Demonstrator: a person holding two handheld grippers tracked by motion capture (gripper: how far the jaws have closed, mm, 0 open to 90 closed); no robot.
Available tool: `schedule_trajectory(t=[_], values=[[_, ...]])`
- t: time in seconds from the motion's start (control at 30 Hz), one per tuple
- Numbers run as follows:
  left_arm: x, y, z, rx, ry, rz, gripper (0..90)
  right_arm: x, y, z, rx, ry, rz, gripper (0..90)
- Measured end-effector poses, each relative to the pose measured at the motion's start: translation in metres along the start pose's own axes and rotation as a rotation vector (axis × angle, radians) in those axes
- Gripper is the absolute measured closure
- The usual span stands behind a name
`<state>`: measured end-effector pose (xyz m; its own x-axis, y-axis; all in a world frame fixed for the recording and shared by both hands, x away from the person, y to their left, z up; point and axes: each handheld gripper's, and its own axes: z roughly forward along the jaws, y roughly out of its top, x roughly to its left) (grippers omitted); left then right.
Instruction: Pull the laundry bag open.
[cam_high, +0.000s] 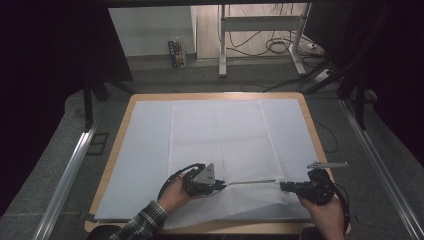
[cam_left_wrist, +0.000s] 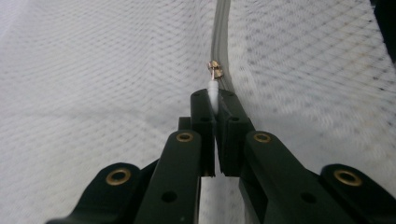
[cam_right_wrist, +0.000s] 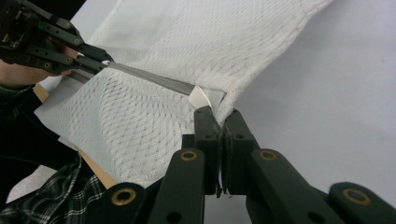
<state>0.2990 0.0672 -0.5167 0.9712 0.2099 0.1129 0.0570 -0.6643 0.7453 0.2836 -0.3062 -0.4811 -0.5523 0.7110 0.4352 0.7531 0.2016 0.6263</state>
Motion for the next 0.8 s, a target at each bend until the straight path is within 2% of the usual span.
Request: schedule_trajectory(t=[0.27,0.43,0.57,0.8], values=[[-0.002,-0.002,-0.003,0.011,0.001,0.015,87.6,0.002,0.000,0.000,0.003,0.000,-0.012,85.8],[-0.002,-0.005,-0.009,0.030,0.019,0.022,87.6,0.001,0.000,-0.001,-0.003,-0.021,-0.016,85.8],[-0.002,-0.007,-0.016,0.027,0.027,0.021,87.6,0.002,0.000,-0.001,0.000,-0.020,-0.018,85.8],[-0.004,-0.010,-0.019,0.039,0.024,0.029,87.6,0.003,0.000,0.001,0.007,-0.009,-0.019,85.8]])
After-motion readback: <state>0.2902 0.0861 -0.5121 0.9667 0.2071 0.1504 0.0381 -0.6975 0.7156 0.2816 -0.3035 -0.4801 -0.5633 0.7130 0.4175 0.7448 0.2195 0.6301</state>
